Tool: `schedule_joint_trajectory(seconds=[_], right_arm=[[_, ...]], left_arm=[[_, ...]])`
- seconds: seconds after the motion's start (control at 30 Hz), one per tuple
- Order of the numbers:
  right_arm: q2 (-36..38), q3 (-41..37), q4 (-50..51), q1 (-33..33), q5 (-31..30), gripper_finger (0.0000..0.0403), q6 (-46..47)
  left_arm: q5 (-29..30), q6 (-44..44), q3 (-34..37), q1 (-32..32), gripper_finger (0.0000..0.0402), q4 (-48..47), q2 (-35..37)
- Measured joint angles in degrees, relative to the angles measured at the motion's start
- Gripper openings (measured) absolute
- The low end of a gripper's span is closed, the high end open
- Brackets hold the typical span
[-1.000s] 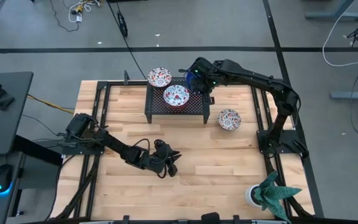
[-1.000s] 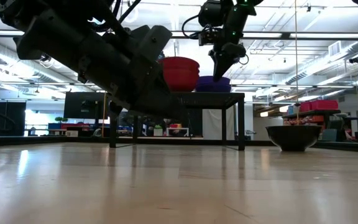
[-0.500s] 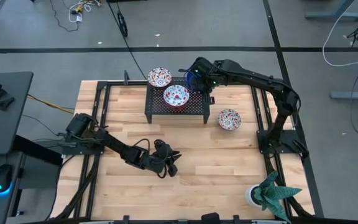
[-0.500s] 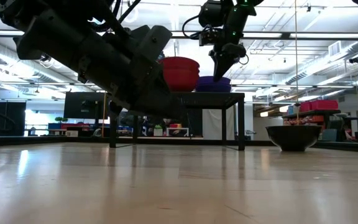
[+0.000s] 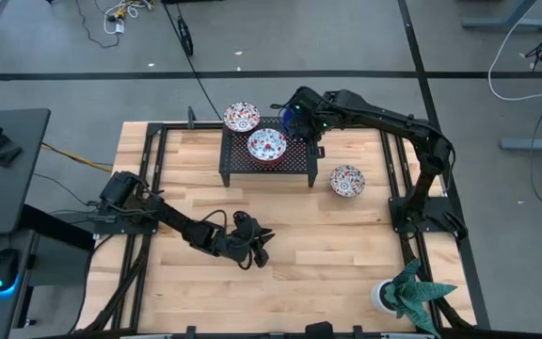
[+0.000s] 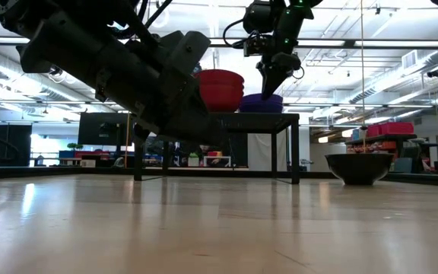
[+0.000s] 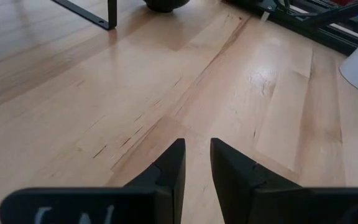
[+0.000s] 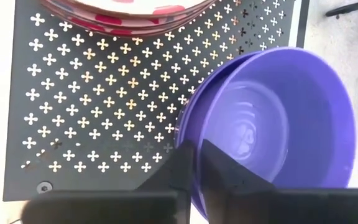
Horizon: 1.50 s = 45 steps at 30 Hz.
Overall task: Pick & Place Mini bowls
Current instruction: Stack the blue bowl on the blue bowl on the shelf, then stack the black bowl on the black bowl on the shelf
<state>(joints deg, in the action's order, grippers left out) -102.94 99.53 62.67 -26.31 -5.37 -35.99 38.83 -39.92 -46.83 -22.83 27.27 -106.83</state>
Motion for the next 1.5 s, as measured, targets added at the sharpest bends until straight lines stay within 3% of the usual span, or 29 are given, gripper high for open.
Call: schedule_joint_trajectory(seconds=[0.63,0.97,1.27,1.5], right_arm=[[0.07,0.00,-0.36,0.29,0.50,0.0163,-0.45],[3.34,0.00,-4.78,0.24,0.50,0.0191,0.00],[4.43,-0.02,-4.21,0.33,1.64,0.0247,0.53],[9.99,-0.04,0.75,3.55,2.05,0.0238,5.77]], left_arm=[[0.15,0.00,0.00,0.00,0.0078,-0.02,0.00],[0.70,-0.03,0.00,-0.02,0.0078,0.00,0.00],[3.41,-0.37,0.00,-0.02,0.0078,0.49,-0.02],[6.58,1.18,-0.09,0.47,0.0078,2.89,0.03]])
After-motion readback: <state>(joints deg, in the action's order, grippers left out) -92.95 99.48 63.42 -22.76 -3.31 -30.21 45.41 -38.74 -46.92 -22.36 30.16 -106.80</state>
